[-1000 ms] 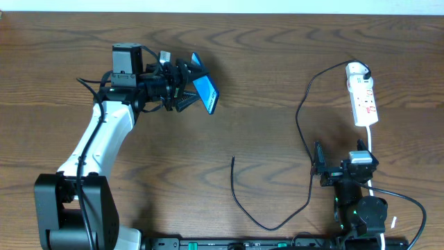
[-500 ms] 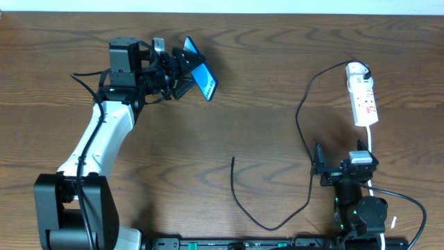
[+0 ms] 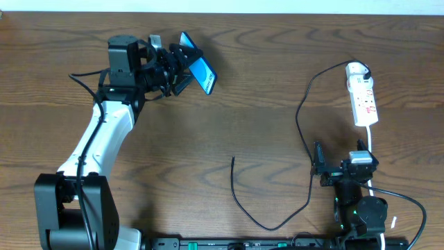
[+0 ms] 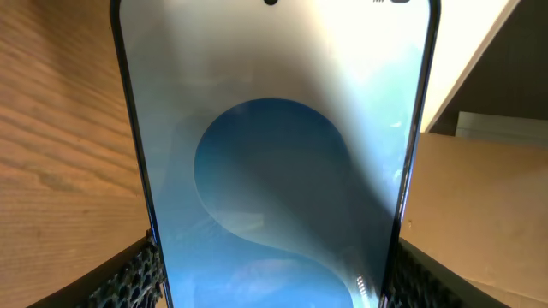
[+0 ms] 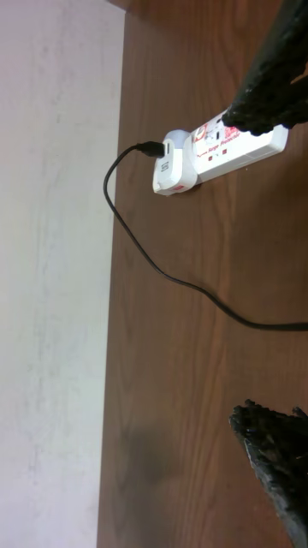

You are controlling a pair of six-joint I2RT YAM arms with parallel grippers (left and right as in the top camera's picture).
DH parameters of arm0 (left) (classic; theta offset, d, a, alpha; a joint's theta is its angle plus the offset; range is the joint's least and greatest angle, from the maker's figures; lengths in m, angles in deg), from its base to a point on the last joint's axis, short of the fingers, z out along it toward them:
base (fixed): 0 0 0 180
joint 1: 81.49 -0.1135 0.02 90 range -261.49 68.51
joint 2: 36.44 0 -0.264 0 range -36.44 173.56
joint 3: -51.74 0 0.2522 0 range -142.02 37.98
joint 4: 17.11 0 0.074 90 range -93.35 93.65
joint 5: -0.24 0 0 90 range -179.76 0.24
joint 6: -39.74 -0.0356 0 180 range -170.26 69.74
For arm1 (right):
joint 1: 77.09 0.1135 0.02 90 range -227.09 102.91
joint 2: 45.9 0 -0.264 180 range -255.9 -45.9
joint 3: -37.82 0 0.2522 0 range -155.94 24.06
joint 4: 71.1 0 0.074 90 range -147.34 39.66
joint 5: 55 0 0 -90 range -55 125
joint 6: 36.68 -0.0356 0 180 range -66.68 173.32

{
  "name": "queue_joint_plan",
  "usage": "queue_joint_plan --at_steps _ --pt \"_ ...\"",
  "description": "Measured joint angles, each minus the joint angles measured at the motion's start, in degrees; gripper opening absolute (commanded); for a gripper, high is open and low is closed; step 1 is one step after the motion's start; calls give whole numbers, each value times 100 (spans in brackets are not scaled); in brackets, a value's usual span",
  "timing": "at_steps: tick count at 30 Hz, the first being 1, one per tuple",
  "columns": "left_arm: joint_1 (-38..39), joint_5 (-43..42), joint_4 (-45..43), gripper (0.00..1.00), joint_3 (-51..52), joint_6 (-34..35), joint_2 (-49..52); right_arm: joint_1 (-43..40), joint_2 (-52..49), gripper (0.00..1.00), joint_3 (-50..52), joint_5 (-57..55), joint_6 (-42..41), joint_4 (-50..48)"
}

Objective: Plug charger to phone and switch on socket
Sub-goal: 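Raise the right arm and move the open right gripper toward the phone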

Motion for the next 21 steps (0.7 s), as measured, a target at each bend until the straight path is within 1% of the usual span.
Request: queue_joint_plan --at_steps 7,10,13,16,19,21 --pt "0 186 -57 7 0 317 0 0 0 99 0 22 -52 -4" --pt "0 223 -70 7 0 389 0 0 0 99 0 146 -339 -68" --pt "0 232 -70 7 0 400 0 0 0 99 0 308 -894 -295" --pt "0 249 -70 7 0 400 0 0 0 99 2 518 -1543 -734" --pt "2 293 -72 7 0 402 0 0 -2 99 2 964 -2090 -1543" --pt "0 313 -72 8 0 402 0 0 0 99 2 1327 -2293 -2105"
